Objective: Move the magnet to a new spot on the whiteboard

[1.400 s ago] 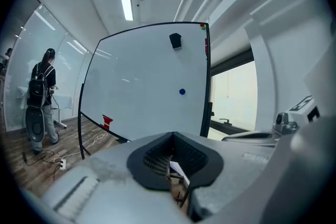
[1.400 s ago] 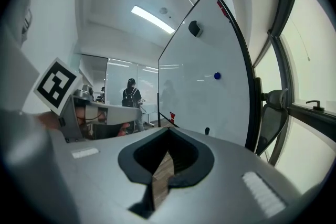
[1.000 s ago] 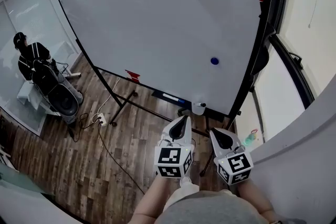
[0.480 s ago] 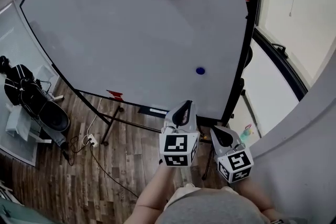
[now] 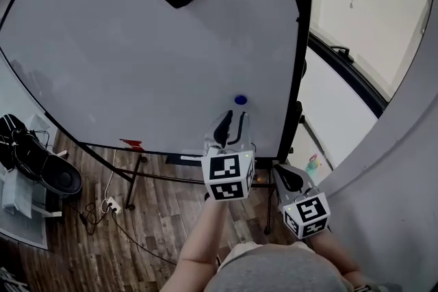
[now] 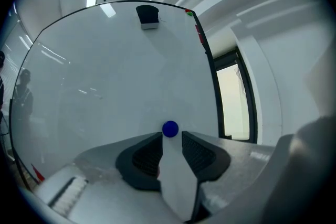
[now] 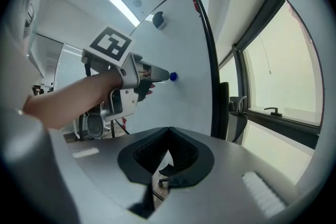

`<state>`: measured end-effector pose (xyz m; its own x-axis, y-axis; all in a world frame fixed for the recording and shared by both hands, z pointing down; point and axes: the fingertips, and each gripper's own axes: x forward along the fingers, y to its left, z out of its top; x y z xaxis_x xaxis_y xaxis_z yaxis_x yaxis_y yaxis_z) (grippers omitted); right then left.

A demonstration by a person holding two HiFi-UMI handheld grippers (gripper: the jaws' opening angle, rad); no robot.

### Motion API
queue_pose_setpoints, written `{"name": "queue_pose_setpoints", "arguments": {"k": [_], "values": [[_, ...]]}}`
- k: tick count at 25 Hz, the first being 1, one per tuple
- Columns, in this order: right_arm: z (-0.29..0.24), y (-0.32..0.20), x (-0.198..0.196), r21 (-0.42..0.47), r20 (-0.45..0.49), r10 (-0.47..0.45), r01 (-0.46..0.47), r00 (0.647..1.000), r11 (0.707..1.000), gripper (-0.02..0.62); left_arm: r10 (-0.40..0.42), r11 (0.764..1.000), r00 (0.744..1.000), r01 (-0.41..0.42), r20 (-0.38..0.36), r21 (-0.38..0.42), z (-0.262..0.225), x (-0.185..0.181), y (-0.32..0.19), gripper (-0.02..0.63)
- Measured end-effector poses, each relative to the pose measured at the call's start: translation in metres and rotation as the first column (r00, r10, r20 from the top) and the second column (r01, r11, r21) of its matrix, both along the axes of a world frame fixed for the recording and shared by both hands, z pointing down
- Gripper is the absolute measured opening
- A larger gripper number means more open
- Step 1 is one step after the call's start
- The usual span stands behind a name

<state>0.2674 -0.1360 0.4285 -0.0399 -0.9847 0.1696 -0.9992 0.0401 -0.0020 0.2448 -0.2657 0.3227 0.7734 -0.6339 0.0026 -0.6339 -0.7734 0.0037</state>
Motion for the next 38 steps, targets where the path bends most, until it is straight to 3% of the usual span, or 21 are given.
{"name": "queue_pose_setpoints", "arguments": {"k": [9, 22, 30, 38], "values": [[0.002, 0.014, 0.02, -0.015, -0.011, 0.086, -0.087, 0.996, 0.996, 0.002, -0.004, 1.0, 1.0, 0.004, 0.002, -0.001, -0.004, 0.022, -0.016, 0.141], [0.004, 0.038, 0.039, -0.028, -0.021, 0.163, -0.164, 0.986, 0.986, 0.002, -0.115, 0.993, 0.993, 0.114, 0.022, 0.019, -0.003, 0.025, -0.025, 0.135], [0.007, 0.035, 0.032, -0.033, -0.015, 0.144, -0.144, 0.989, 0.989, 0.002, -0.077, 0.997, 0.997, 0.077, 0.009, 0.006, -0.005, 0.023, -0.024, 0.133], [0.008, 0.02, 0.017, -0.026, -0.007, 0.103, -0.103, 0.995, 0.994, 0.002, -0.051, 0.999, 0.999, 0.051, -0.006, 0.001, -0.008, -0.002, -0.019, 0.133]]}}
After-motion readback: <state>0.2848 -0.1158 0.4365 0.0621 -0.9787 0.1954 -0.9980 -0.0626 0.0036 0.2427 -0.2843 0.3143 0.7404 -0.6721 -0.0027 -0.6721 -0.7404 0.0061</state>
